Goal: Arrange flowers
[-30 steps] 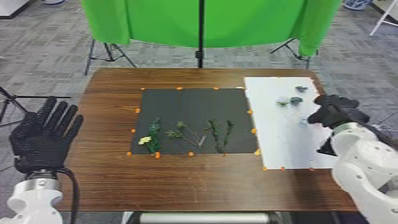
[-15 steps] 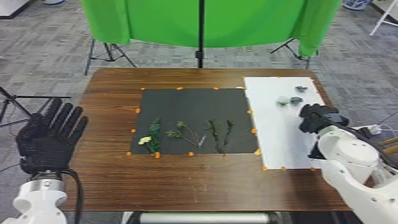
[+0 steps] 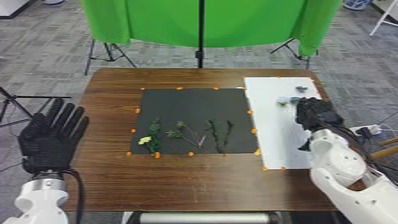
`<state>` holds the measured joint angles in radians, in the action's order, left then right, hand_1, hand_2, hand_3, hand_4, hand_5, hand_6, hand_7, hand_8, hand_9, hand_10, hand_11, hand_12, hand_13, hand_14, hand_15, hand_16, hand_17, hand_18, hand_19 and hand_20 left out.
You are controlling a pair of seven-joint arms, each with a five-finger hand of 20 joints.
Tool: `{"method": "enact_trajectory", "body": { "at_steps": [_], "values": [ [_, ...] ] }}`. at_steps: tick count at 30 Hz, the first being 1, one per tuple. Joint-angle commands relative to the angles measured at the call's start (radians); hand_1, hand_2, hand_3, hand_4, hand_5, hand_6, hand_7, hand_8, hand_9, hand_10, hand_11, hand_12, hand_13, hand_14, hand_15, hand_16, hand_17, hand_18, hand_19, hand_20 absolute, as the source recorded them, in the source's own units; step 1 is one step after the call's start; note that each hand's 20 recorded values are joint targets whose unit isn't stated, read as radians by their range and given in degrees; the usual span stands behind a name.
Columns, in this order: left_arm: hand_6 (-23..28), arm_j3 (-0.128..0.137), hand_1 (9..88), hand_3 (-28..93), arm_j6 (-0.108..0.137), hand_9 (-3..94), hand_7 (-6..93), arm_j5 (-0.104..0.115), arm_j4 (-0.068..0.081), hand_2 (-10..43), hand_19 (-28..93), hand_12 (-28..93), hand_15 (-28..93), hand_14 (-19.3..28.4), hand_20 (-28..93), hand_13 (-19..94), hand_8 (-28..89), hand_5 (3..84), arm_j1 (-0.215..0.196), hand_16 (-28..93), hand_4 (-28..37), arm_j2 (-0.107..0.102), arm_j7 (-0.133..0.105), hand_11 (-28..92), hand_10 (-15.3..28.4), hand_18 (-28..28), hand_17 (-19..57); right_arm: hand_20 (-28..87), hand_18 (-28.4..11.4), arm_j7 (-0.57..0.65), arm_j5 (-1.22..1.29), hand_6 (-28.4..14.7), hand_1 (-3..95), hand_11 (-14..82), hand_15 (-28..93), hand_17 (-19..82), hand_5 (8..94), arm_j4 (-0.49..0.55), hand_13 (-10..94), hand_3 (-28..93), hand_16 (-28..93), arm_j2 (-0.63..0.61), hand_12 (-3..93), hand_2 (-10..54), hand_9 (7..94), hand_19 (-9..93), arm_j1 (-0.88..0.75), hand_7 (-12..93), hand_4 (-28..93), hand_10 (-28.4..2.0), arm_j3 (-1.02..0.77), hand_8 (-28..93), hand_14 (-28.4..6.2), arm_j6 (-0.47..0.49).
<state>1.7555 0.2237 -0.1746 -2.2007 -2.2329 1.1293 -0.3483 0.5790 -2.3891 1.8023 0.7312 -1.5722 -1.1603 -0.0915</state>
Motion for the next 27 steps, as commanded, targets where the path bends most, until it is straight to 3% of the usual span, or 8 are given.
{"method": "enact_trajectory", "body": {
  "at_steps": [1,8,11,14,18,22,27],
  "values": [
    [8.4,-0.010,25.7,81,0.010,31.5,7.9,0.006,0.005,14.2,22,11,25,13.0,14,26,-7,41.3,-0.017,-3,-28.2,0.010,0.015,14,13.4,12.0,-3.7,46,-20.0,-0.075,0.116,0.0,64.6,5.1,40,28,75.9,0.091,61,65,40,0.115,33.0,-9.5,81.3,81,0.293,31,-28,-10.5,0.174,5,-9.1,0.095],
    [8.3,-0.041,25.8,81,0.011,31.5,8.0,0.006,0.012,14.3,22,11,25,13.0,14,26,-7,41.3,-0.001,-3,-28.2,0.004,0.023,14,13.4,12.0,-3.8,46,-20.2,-0.214,0.117,-0.3,63.8,4.9,39,27,75.0,-0.111,60,66,40,0.395,32.6,-9.5,79.5,81,0.603,33,-28,-10.9,0.436,6,-9.4,0.117],
    [8.4,-0.060,25.8,81,0.013,31.6,8.1,0.007,0.018,14.3,22,11,25,12.9,14,26,-7,41.3,0.017,-3,-28.1,-0.003,0.023,14,13.4,12.0,-3.8,46,-20.1,-0.245,0.116,-0.4,63.7,4.9,39,27,74.7,-0.219,60,66,39,0.492,32.3,-9.5,79.4,81,0.668,33,-28,-10.9,0.509,6,-9.2,0.141],
    [8.3,-0.078,25.8,81,0.011,31.5,8.1,0.009,0.023,14.3,22,11,25,12.9,14,26,-7,41.3,0.031,-3,-28.1,-0.014,0.023,14,13.4,12.0,-3.8,46,-20.1,-0.215,0.203,-0.4,63.6,5.0,40,27,74.5,-0.285,60,66,39,0.561,32.4,-9.5,79.2,81,0.702,34,-28,-10.9,0.548,6,-9.1,0.239],
    [8.3,-0.083,25.8,81,0.021,31.5,8.1,0.009,0.026,14.3,22,11,25,13.0,14,26,-8,41.3,0.041,-3,-28.1,-0.032,0.016,14,13.4,12.0,-3.7,46,-20.2,-0.216,0.233,-0.4,63.5,5.2,39,27,74.3,-0.391,60,66,39,0.645,32.2,-9.5,78.7,80,0.716,35,-28,-10.9,0.571,5,-9.1,0.297],
    [8.4,-0.097,25.7,81,0.018,31.5,8.0,0.026,0.033,14.3,22,11,25,13.0,14,26,-7,41.4,0.058,-3,-28.1,-0.044,0.014,14,13.4,12.0,-3.8,45,-20.2,-0.175,0.227,-0.5,63.3,5.6,39,27,73.7,-0.439,60,66,39,0.663,31.8,-9.5,78.3,80,0.737,35,-28,-10.9,0.655,4,-9.1,0.244],
    [8.5,-0.120,25.7,81,0.009,31.5,7.8,0.029,0.048,14.2,22,11,25,13.0,14,26,-7,41.4,0.095,-3,-28.0,-0.060,0.032,14,13.5,12.1,-3.8,45,-20.3,-0.136,0.192,-0.5,63.2,5.8,39,27,73.2,-0.500,61,66,39,0.689,31.6,-9.5,78.4,80,0.737,34,-28,-10.6,0.689,2,-8.8,0.165]
  ]
}}
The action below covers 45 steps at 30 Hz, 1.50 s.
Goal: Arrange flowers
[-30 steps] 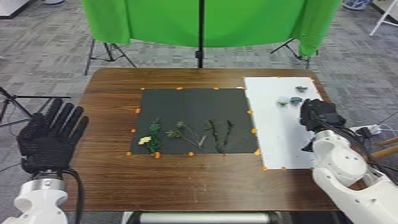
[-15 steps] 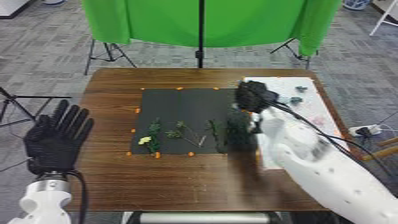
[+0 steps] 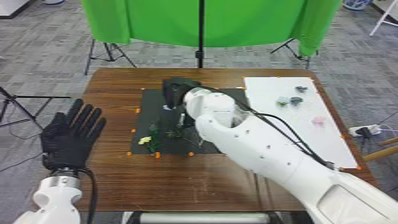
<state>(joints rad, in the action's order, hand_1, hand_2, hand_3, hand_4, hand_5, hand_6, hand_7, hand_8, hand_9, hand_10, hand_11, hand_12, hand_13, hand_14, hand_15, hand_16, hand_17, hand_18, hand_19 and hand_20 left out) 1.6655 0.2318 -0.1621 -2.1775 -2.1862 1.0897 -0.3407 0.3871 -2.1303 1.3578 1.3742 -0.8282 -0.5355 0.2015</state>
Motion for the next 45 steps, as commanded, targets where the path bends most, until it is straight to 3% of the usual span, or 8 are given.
{"method": "enact_trajectory", "body": {
  "at_steps": [1,8,20,26,28,30,34,45],
  "values": [
    [8.5,-0.034,25.7,81,0.000,31.6,7.8,0.017,0.027,14.2,22,11,25,13.0,14,26,-7,41.4,0.054,-3,-28.0,-0.022,0.031,14,13.4,12.1,-3.8,45,-20.3,0.059,-0.074,-0.5,63.2,5.8,39,27,72.9,-0.058,61,66,39,0.046,31.6,-9.5,78.5,80,-0.013,34,-28,-10.6,0.063,1,-8.8,-0.126],
    [8.4,-0.031,25.7,81,0.001,31.6,8.0,0.020,0.033,14.2,22,11,25,12.9,14,26,-7,41.4,0.062,-3,-28.1,-0.023,0.042,14,13.4,12.1,-3.8,43,-20.5,0.076,-0.066,-0.5,62.2,11.9,40,27,68.3,-0.042,60,67,38,0.044,24.8,-9.5,72.3,79,-0.047,26,-28,-11.2,0.043,-3,-8.7,-0.073],
    [7.7,-0.039,25.9,81,0.016,32.3,8.9,0.033,0.034,14.2,23,11,25,12.9,14,26,-8,42.1,0.067,-3,-28.1,-0.017,0.045,15,13.3,12.1,-3.9,40,-21.5,0.105,0.025,-2.0,53.1,17.1,48,26,58.8,0.019,57,73,27,0.054,14.8,-9.5,63.2,80,-0.061,17,-28,-13.6,0.035,-13,-11.0,-0.140],
    [7.9,-0.027,25.9,81,0.019,32.3,8.8,0.029,0.026,14.3,23,10,25,12.9,14,26,-8,42.2,0.042,-3,-28.2,0.008,0.046,15,13.4,12.1,-3.9,39,-21.7,0.101,0.049,-3.1,48.4,16.1,52,26,55.5,0.089,56,74,20,0.036,14.3,-9.5,60.4,80,-0.091,16,-28,-14.6,-0.029,-13,-12.3,-0.117],
    [7.9,-0.020,25.9,81,0.014,32.3,8.8,0.030,0.025,14.3,23,10,25,12.9,14,26,-8,42.2,0.033,-3,-28.1,0.021,0.047,15,13.4,12.1,-3.9,39,-21.8,0.115,0.066,-3.6,47.7,15.6,51,26,54.2,0.152,56,74,19,0.002,14.1,-9.5,58.9,80,-0.109,15,-28,-14.8,-0.079,-12,-12.7,-0.069],
    [8.0,-0.014,25.8,81,0.012,32.3,8.8,0.027,0.023,14.3,23,10,25,13.0,14,26,-8,42.2,0.026,-3,-28.1,0.029,0.046,15,13.4,12.1,-3.9,38,-21.9,0.145,0.116,-4.3,44.8,14.0,49,25,51.2,0.258,54,75,17,-0.041,13.5,-9.5,54.8,79,-0.147,14,-28,-15.1,-0.188,-12,-13.5,0.094],
    [8.0,0.003,25.8,81,0.014,32.1,8.6,0.024,0.022,14.3,23,10,25,12.9,14,26,-8,42.0,0.017,-3,-28.2,0.036,0.046,15,13.4,12.1,-3.9,35,-23.4,0.146,0.045,-5.2,39.5,8.2,38,23,41.0,0.414,43,74,13,-0.204,10.4,-9.5,38.5,77,-0.229,9,-28,-16.7,-0.292,-10,-16.9,0.051],
    [8.0,0.056,25.7,81,0.010,32.0,8.5,0.029,-0.009,14.4,23,10,25,13.0,14,26,-8,41.8,-0.035,-3,-28.2,0.043,0.006,14,13.4,12.1,-3.9,26,-22.9,0.274,0.050,-7.3,38.0,7.4,25,17,40.1,0.609,36,75,14,-0.565,9.9,-9.5,36.6,67,-0.580,7,-28,-18.3,-0.677,-9,-19.7,0.067]
  ]
}}
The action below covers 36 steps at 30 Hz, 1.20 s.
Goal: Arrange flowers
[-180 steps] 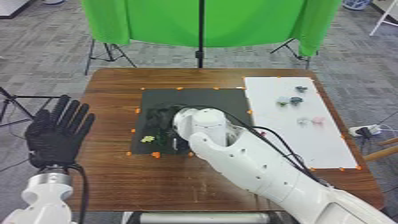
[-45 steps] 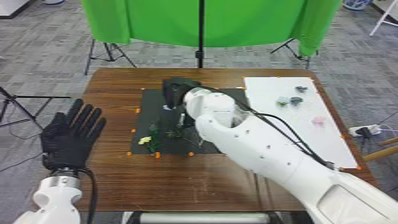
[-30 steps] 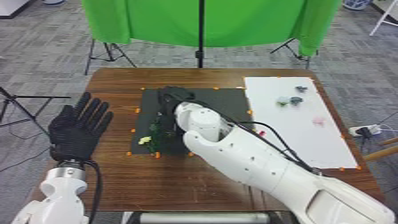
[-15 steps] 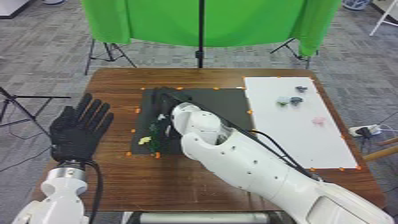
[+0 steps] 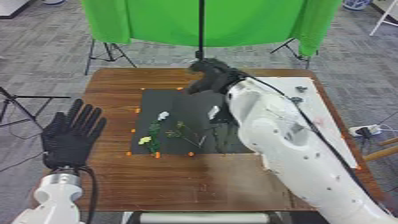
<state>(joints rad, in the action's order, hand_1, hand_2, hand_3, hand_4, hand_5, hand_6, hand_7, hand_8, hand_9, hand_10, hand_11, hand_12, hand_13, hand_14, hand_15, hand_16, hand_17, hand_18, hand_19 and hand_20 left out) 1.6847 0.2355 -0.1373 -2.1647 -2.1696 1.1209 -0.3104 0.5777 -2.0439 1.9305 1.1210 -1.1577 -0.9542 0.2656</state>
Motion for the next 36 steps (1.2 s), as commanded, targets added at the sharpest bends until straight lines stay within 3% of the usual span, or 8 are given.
{"method": "enact_trajectory", "body": {
  "at_steps": [1,3,6,14,25,30,32,36],
  "values": [
    [8.0,0.036,25.8,81,0.011,32.0,8.5,0.008,-0.022,14.4,23,11,25,12.9,14,26,-8,41.8,-0.050,-3,-28.2,0.011,-0.026,14,13.4,12.1,-3.9,25,-22.8,0.083,-0.043,-7.3,38.0,7.4,25,16,40.0,0.046,35,75,14,-0.329,10.0,-9.5,36.4,66,-0.283,7,-28,-18.4,-0.291,-9,-19.7,0.001],
    [8.1,0.028,25.7,81,0.006,32.1,8.4,0.046,-0.016,14.5,23,11,25,12.9,14,26,-8,41.8,-0.032,-3,-28.2,0.000,-0.034,14,13.4,12.1,-3.8,24,-22.2,0.099,-0.017,-7.2,37.9,7.0,22,15,39.8,0.057,33,75,14,-0.358,10.0,-9.5,36.0,64,-0.329,7,-28,-18.2,-0.350,-9,-19.7,0.021],
    [8.1,0.018,24.0,81,0.004,32.3,8.3,0.027,-0.010,15.4,23,10,25,13.0,14,26,-8,41.9,-0.013,-3,-28.2,-0.009,-0.024,14,13.5,12.1,-3.8,21,-21.0,0.114,-0.033,-6.8,38.7,6.8,16,13,39.9,0.055,29,76,15,-0.392,10.1,-9.5,35.6,61,-0.404,7,-28,-18.0,-0.418,-9,-19.8,0.016],
    [8.2,0.004,23.5,81,0.000,32.3,8.2,0.030,-0.008,15.8,23,10,25,13.0,14,26,-8,41.8,-0.006,-3,-28.3,-0.018,-0.017,14,13.6,12.1,-3.8,20,-20.3,0.110,-0.034,-6.2,41.8,7.1,13,12,41.0,0.022,29,76,17,-0.426,10.0,-9.5,35.0,60,-0.539,8,-28,-16.8,-0.555,-9,-19.0,0.052],
    [8.2,0.005,25.4,81,0.011,31.6,8.3,0.022,-0.010,12.4,23,11,25,13.0,14,26,-8,41.2,-0.014,-3,-28.2,-0.018,-0.025,14,13.3,12.2,-3.9,23,-21.0,0.095,-0.060,-5.1,49.4,8.9,15,18,41.1,-0.098,39,76,19,-0.401,9.6,-9.5,37.3,65,-0.496,10,-28,-12.2,-0.470,-10,-15.2,0.024],
    [8.3,0.002,25.7,81,0.011,31.5,8.4,0.020,-0.010,12.1,23,11,25,12.9,14,26,-7,41.1,-0.015,-3,-28.2,-0.016,-0.022,14,13.4,12.2,-3.9,25,-20.2,0.078,-0.101,-2.2,52.9,12.4,21,20,52.6,-0.199,47,75,18,-0.394,9.7,-9.5,49.8,70,-0.479,15,-28,-11.2,-0.394,-13,-12.7,-0.208],
    [8.3,0.006,25.7,81,0.012,31.6,8.4,0.018,-0.013,12.1,23,11,25,12.9,14,26,-7,41.2,-0.022,-3,-28.2,-0.015,-0.022,14,13.4,12.2,-3.9,27,-19.6,0.074,-0.122,0.2,54.1,14.5,26,22,62.4,-0.212,55,74,18,-0.392,11.7,-9.5,61.3,71,-0.476,18,-28,-11.0,-0.378,-13,-10.9,-0.262],
    [8.3,0.012,25.7,81,0.013,31.7,8.5,0.015,-0.016,12.4,23,11,25,12.9,14,26,-8,41.3,-0.029,-3,-28.2,-0.013,-0.020,14,13.4,12.2,-3.9,31,-18.8,0.062,-0.173,0.7,60.6,8.7,27,24,72.7,-0.187,62,65,28,-0.395,24.9,-9.4,75.4,72,-0.493,28,-28,-10.0,-0.374,-2,-8.2,-0.331]
  ]
}}
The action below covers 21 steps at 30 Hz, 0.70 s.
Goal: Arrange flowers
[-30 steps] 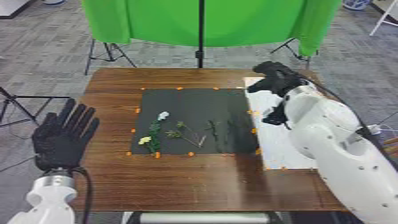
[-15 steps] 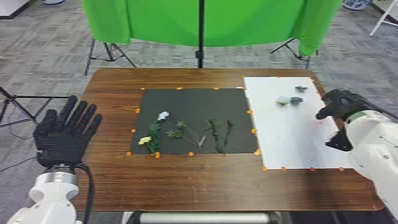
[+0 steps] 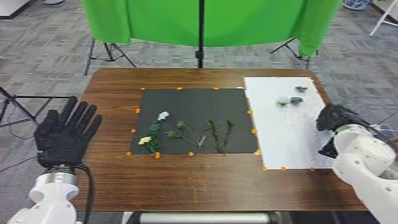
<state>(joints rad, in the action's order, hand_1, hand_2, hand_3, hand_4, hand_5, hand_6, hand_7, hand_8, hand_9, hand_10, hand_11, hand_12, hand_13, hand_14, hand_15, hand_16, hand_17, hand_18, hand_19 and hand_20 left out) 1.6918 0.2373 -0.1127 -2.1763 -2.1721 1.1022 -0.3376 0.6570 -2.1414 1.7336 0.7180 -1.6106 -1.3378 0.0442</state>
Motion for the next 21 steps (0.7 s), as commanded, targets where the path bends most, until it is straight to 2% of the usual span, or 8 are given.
{"method": "enact_trajectory", "body": {
  "at_steps": [1,2,6,11,15,17,21],
  "values": [
    [8.3,0.005,25.6,81,0.010,31.7,8.5,-0.011,-0.004,12.5,23,11,25,12.9,14,26,-8,41.3,-0.028,-3,-28.2,0.007,0.006,14,13.4,12.2,-3.9,31,-18.8,-0.024,-0.064,0.7,61.3,6.9,26,25,73.7,0.027,63,65,31,0.005,28.0,-9.3,78.1,72,-0.040,29,-28,-9.9,0.009,-1,-7.9,-0.114],
    [8.4,0.006,25.6,81,0.013,31.7,8.5,-0.011,-0.004,12.5,23,11,25,12.9,14,26,-8,41.4,-0.027,-3,-28.2,0.007,0.008,14,13.5,12.2,-3.9,33,-18.8,-0.030,-0.055,0.7,62.0,5.1,26,25,74.9,0.049,64,65,34,0.001,31.1,-9.3,80.7,73,-0.041,30,-28,-9.6,0.009,0,-7.5,-0.125],
    [8.4,0.006,25.7,81,0.016,31.8,8.4,-0.007,-0.006,12.7,23,11,25,13.0,14,26,-8,41.5,-0.033,-3,-28.2,0.011,0.006,15,13.5,12.2,-3.9,33,-18.9,-0.077,-0.069,0.7,62.1,5.2,26,25,75.4,0.133,65,66,36,-0.009,31.9,-9.4,81.6,73,-0.007,31,-28,-9.8,0.044,0,-7.3,-0.150],
    [8.4,0.005,25.6,81,0.018,31.8,8.6,-0.010,-0.006,12.8,23,11,25,12.9,14,26,-8,41.5,-0.035,-3,-28.2,0.012,0.013,15,13.3,12.2,-3.9,34,-19.0,-0.161,-0.046,0.4,61.8,5.3,26,25,75.6,0.209,65,67,37,0.015,32.1,-9.5,82.0,73,0.129,31,-28,-10.1,0.167,1,-7.5,-0.160],
    [8.4,0.005,25.6,81,0.018,31.8,8.6,-0.010,-0.008,13.0,23,10,25,12.9,14,26,-8,41.6,-0.039,-3,-28.2,0.011,0.013,14,13.4,12.2,-3.9,34,-19.0,-0.240,-0.023,0.0,61.4,5.3,26,25,76.0,0.205,65,67,37,0.087,32.1,-9.5,82.2,73,0.289,31,-28,-10.2,0.331,1,-7.5,-0.157],
    [8.3,0.007,25.6,81,0.018,31.8,8.6,-0.007,-0.013,13.0,23,11,25,12.9,14,26,-8,41.6,-0.048,-3,-28.3,0.011,0.012,14,13.4,12.2,-3.9,34,-19.1,-0.272,-0.008,-0.1,61.5,5.3,26,25,76.1,0.177,65,67,37,0.150,32.2,-9.5,82.2,73,0.366,31,-28,-10.1,0.411,1,-7.4,-0.148],
    [8.4,0.001,25.6,81,0.013,31.8,8.6,-0.007,-0.010,13.1,23,11,25,12.9,14,26,-8,41.5,-0.045,-3,-28.3,0.013,0.020,14,13.4,12.2,-3.9,35,-19.2,-0.329,-0.015,-0.2,61.7,5.3,26,25,76.3,0.109,65,67,37,0.276,32.3,-9.5,82.2,73,0.475,30,-28,-10.2,0.540,2,-7.3,-0.142]
  ]
}}
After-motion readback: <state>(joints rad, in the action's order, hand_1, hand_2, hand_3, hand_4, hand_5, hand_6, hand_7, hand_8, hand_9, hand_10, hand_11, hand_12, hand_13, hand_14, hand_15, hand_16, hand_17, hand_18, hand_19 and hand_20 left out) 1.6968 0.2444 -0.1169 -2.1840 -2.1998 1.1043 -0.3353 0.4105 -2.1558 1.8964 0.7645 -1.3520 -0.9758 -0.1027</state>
